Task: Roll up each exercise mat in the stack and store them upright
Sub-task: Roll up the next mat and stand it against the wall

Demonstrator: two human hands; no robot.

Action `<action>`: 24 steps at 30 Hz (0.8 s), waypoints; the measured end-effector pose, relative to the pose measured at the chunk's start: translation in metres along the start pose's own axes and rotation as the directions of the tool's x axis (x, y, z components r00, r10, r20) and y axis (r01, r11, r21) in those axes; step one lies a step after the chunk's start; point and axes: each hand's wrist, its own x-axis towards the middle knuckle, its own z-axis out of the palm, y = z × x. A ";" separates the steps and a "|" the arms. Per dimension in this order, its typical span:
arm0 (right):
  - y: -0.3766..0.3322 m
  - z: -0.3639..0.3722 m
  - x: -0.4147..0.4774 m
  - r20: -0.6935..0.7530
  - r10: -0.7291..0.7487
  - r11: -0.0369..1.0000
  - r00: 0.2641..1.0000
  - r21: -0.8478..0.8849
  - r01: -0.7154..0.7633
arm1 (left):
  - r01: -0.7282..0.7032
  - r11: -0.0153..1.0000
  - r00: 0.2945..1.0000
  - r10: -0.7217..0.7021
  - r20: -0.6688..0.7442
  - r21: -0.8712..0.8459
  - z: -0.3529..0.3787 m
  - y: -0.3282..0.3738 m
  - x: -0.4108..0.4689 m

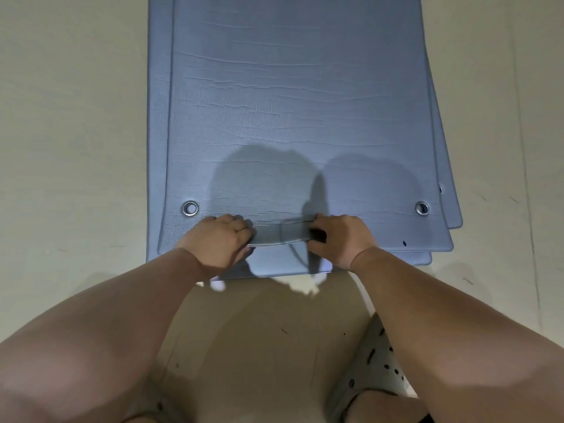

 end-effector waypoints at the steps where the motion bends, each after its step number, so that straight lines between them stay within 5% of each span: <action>1: 0.001 -0.001 0.000 0.022 -0.002 1.000 1.000 -0.002 0.002 | 0.022 0.999 1.000 -0.023 -0.015 -0.040 -0.002 0.002 0.001; 10: -0.022 -0.019 0.012 -0.095 0.133 0.986 0.986 0.112 -0.122 | 0.404 0.848 0.908 -0.416 0.041 -0.342 -0.030 0.003 0.016; 16: -0.057 -0.024 0.013 -0.067 0.088 0.988 0.994 0.132 -0.078 | 0.501 0.818 0.864 -0.491 0.111 -0.282 -0.046 -0.033 -0.002; 20: -0.081 -0.017 0.008 -0.117 0.092 0.944 0.989 0.328 -0.049 | 0.613 0.771 0.790 -0.597 0.139 -0.176 -0.054 -0.046 0.003; 24: -0.074 -0.017 -0.008 -0.326 0.056 0.993 0.944 0.120 -0.018 | 0.681 0.714 0.732 -0.666 0.141 -0.163 -0.061 -0.047 0.017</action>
